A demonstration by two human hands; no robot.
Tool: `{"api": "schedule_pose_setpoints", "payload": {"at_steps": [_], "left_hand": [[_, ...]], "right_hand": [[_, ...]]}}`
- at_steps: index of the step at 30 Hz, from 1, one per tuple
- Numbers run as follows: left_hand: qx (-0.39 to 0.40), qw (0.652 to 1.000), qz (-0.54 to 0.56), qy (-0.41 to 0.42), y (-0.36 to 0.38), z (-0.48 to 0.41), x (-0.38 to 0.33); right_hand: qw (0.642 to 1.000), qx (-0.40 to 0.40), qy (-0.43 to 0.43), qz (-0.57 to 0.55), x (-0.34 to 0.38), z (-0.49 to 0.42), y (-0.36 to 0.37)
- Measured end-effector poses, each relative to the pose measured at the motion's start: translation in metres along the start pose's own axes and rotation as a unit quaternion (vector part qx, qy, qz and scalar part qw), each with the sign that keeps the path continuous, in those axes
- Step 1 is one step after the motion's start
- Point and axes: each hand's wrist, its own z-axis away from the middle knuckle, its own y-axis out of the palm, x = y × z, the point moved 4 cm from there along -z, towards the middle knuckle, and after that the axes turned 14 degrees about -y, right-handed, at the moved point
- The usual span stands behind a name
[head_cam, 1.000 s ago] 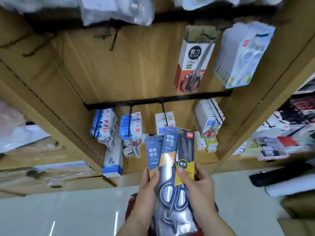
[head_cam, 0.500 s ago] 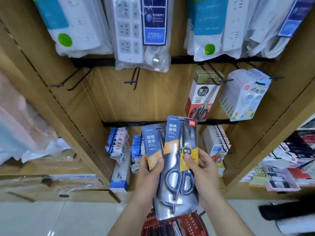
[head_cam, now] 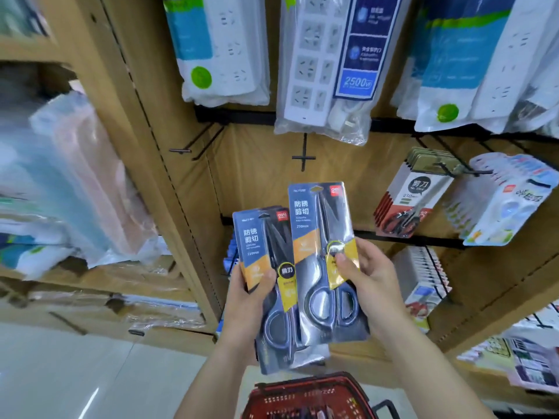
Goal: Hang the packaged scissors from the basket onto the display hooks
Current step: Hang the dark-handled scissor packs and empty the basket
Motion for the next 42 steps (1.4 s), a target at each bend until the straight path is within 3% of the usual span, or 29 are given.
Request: {"api": "schedule_pose_setpoints", "payload": {"at_steps": [3, 10, 19, 23, 27, 29, 31, 34, 38, 42], "left_hand": [[-0.024, 1.000, 0.003, 0.015, -0.022, -0.003, -0.009], [-0.052, 0.998, 0.003, 0.023, -0.050, -0.006, -0.021], [-0.057, 0.998, 0.005, 0.017, -0.059, -0.007, -0.021], [-0.056, 0.998, 0.003, 0.014, -0.058, -0.006, -0.021], [-0.052, 0.998, -0.004, 0.017, -0.054, -0.004, -0.021], [-0.051, 0.999, -0.004, 0.018, -0.050, -0.004, -0.019], [-0.043, 0.999, -0.003, 0.020, -0.044, -0.005, -0.019], [-0.030, 0.999, -0.012, 0.029, -0.032, -0.006, -0.018], [-0.018, 0.999, -0.006, 0.047, -0.018, -0.003, -0.013], [-0.019, 0.998, 0.021, 0.059, -0.015, -0.002, -0.014]], "right_hand": [[0.999, 0.028, -0.028, 0.017, 0.005, -0.015, 0.017], [0.998, -0.004, -0.029, 0.057, -0.002, -0.043, 0.035], [0.988, -0.101, -0.040, 0.112, -0.020, -0.057, 0.043], [0.986, -0.084, -0.020, 0.139, -0.028, -0.090, 0.056], [0.960, -0.034, 0.011, 0.279, -0.030, -0.092, 0.059], [0.966, -0.010, 0.017, 0.256, -0.019, -0.064, 0.062], [0.982, 0.076, 0.036, 0.169, -0.011, -0.022, 0.074], [0.974, 0.182, 0.050, 0.126, -0.012, 0.031, 0.086], [0.979, 0.148, 0.020, 0.137, -0.018, 0.030, 0.070], [0.993, 0.088, 0.018, 0.076, -0.021, 0.030, 0.060]]}}
